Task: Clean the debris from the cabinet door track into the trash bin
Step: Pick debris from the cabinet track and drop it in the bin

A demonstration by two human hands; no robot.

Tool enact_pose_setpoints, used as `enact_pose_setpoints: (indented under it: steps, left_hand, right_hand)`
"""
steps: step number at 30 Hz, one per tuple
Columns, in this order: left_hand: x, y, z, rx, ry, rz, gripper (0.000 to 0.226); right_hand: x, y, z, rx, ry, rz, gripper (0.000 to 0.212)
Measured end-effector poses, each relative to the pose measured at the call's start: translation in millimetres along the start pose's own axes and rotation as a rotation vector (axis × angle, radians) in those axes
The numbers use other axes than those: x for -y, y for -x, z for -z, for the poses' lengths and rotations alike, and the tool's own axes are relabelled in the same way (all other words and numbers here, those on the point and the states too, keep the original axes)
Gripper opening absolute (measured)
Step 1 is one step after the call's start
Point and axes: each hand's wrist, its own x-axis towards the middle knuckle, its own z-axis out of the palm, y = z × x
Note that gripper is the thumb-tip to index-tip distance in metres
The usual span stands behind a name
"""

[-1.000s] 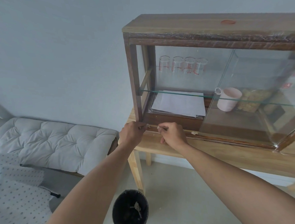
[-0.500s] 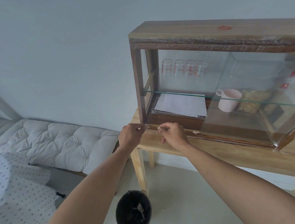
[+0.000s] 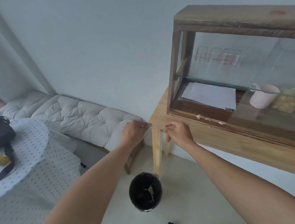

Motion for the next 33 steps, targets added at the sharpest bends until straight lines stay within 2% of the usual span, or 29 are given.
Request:
enact_pose_setpoints:
  steps: [6, 14, 20, 33]
  left_hand:
    - [54, 33, -1, 0.027, -0.002, 0.127, 0.023]
    - [120, 60, -33, 0.134, -0.046, 0.359, 0.024]
    - [162, 81, -62, 0.151, -0.016, 0.489, 0.021]
    - [219, 101, -115, 0.194, 0.01, 0.699, 0.02]
  right_hand:
    - [-15, 12, -51, 0.12, 0.029, -0.014, 0.014]
    - [-58, 18, -114, 0.276, 0.164, -0.087, 0.011]
    - [-88, 18, -149, 0.399, 0.264, -0.125, 0.011]
    - [-131, 4, -200, 0.594, 0.391, -0.181, 0.01]
